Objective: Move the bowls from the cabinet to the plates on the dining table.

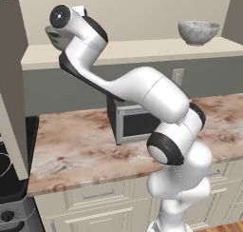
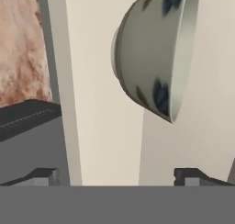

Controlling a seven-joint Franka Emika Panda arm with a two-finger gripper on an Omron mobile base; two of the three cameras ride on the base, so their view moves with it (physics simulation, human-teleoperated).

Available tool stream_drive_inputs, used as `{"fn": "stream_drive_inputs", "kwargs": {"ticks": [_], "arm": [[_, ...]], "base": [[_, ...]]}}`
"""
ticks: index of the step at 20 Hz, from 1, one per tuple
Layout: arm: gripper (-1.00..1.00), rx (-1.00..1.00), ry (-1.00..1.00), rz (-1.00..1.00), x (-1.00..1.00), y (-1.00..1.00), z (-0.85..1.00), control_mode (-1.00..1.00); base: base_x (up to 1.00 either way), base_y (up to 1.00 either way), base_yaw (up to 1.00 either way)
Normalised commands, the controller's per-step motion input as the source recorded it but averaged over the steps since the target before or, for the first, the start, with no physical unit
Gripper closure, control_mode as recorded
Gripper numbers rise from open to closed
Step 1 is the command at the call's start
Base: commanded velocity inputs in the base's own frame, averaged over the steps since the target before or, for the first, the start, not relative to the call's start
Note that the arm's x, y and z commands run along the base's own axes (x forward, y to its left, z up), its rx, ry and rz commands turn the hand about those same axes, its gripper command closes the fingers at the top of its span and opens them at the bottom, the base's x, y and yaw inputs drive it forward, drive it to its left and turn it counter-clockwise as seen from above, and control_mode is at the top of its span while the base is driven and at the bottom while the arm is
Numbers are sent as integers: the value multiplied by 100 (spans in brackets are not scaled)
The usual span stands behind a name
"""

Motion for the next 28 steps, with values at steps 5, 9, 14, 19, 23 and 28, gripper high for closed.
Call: {"fn": "stream_drive_inputs", "kwargs": {"ticks": [5, 9, 14, 19, 23, 28], "arm": [[-100, 0, 0, 1, 24, 17, 0, -100], [-100, 0, 0, 1, 22, 18, 0, -100], [-100, 0, 0, 1, 19, 21, 0, -100], [-100, 0, 0, 0, 19, 17, 0, -100], [-100, 0, 0, 0, 16, 12, 0, -100], [-100, 0, 0, 0, 18, 1, 0, -100]], "base": [[0, 0, 0], [0, 0, 0], [0, 0, 0], [0, 0, 0], [0, 0, 0], [0, 0, 0]]}}
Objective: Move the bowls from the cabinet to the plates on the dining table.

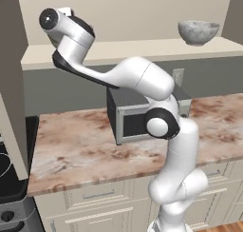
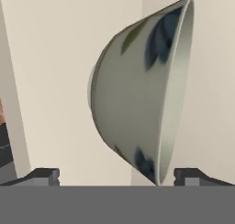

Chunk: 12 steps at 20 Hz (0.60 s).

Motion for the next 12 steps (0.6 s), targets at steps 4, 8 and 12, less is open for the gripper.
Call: {"fn": "stream_drive_inputs", "kwargs": {"ticks": [4, 8, 12], "arm": [[-100, 0, 0, 0, 15, 0, 0, -100], [-100, 0, 0, 0, 18, 0, 0, -100], [-100, 0, 0, 0, 17, 0, 0, -100]], "base": [[0, 0, 0], [0, 0, 0], [0, 0, 0]]}}
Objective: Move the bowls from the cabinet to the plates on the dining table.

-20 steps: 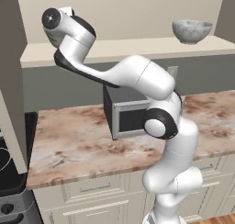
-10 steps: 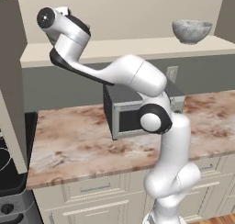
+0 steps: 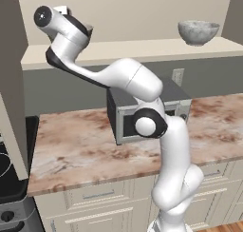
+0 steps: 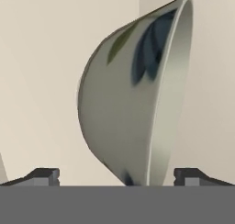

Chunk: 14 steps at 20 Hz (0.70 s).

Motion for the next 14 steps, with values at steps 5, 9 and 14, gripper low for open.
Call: {"fn": "stream_drive_inputs", "kwargs": {"ticks": [5, 9, 14], "arm": [[-100, 1, 0, 0, 21, -2, 0, -100], [-100, 3, 0, 0, 23, -1, 0, -100], [-100, 8, 0, 1, 18, 0, -18, -100]], "base": [[0, 0, 0], [0, 0, 0], [0, 0, 0]]}}
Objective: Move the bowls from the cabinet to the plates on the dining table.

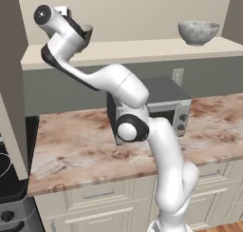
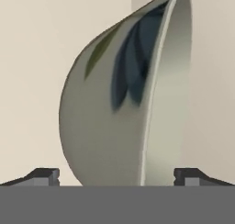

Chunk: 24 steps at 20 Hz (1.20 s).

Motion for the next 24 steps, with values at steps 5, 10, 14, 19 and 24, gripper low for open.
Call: {"fn": "stream_drive_inputs", "kwargs": {"ticks": [5, 10, 14, 19, 24], "arm": [[-100, 12, 0, 2, 17, 0, -23, -100], [-100, 14, 2, 4, 2, 0, -47, -100], [-100, 13, 0, 6, -1, 7, -70, -100], [-100, 10, 0, 6, 0, 9, -63, -100], [-100, 3, 0, 4, 0, 2, -19, -100]], "base": [[0, 0, 0], [0, 0, 0], [0, 0, 0], [0, 0, 0], [0, 0, 0]]}}
